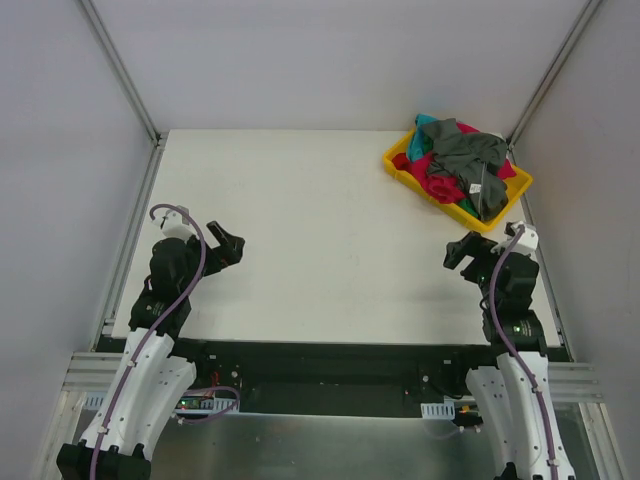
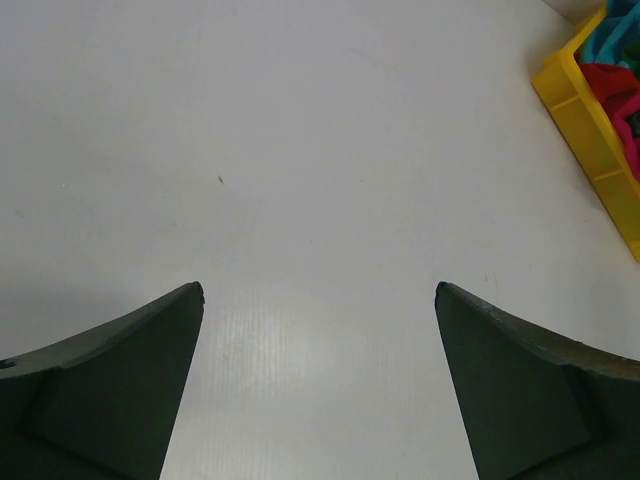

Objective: Fold and stack the t-shirts
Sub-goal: Grab crumpled tshirt from bin with the right arm

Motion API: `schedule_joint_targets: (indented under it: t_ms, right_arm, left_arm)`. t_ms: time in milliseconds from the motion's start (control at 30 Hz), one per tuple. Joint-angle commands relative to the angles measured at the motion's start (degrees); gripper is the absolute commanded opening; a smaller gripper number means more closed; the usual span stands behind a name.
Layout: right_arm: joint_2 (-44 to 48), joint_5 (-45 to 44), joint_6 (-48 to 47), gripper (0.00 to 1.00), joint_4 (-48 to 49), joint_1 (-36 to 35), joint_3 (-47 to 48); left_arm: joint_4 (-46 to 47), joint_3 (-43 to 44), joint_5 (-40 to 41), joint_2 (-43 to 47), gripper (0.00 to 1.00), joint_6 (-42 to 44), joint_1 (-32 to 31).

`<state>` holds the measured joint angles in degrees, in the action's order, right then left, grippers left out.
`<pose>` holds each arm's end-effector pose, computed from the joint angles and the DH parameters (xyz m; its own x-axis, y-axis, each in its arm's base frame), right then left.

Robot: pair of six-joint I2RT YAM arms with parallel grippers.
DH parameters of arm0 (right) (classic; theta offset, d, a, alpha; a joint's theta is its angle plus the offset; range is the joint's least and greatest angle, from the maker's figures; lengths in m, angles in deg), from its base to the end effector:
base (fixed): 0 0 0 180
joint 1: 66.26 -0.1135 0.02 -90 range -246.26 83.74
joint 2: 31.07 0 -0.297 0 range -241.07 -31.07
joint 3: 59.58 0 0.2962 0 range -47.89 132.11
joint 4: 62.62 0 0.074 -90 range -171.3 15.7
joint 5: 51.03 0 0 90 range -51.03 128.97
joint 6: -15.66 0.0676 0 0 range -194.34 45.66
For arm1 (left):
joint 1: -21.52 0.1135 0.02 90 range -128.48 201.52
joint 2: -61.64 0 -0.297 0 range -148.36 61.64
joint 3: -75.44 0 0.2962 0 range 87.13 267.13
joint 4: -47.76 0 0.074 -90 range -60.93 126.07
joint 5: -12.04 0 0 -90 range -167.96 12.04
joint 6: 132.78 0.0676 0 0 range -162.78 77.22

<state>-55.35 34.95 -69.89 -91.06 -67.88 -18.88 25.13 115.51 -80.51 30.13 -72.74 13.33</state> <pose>0.1718 0.0001 0.2899 -0.2044 0.0716 -0.9763 0.0564 0.9965 0.0613 0.1945 -0.0310 0.2784 -0.3009 -0.4607 -0.8350 0.0401 0.8687 -0.4938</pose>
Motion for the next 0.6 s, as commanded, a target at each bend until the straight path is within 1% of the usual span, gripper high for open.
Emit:
schedule_joint_targets:
  t_ms: [0,233,267,400,500,567]
  right_arm:
    - [-2.71,2.96,0.03,0.96,-0.56,0.13,3.68]
    - [-0.87,3.40,-1.02,0.96,-0.47,0.14,3.16]
    - [-0.34,5.66,-1.37,0.96,-0.21,0.13,2.72]
    - [0.89,5.33,-1.46,0.96,1.37,0.13,1.57]
    - [-0.07,6.56,-2.96,0.96,3.38,0.14,2.79]
    - [-3.13,1.40,-1.55,0.96,4.45,0.22,5.60]
  left_arm:
    - [2.33,0.18,-0.71,0.22,0.99,0.42,0.19]
    - [2.33,0.09,-0.53,0.22,0.99,0.16,0.19]
    - [2.41,0.10,-0.62,0.04,0.99,0.16,0.19]
    - [2.33,0.27,-1.32,-0.13,0.99,0.16,0.19]
    - [2.41,0.18,-1.23,-0.22,0.99,0.07,0.19]
    - [2.50,0.10,-0.80,-0.48,0.99,-0.10,0.19]
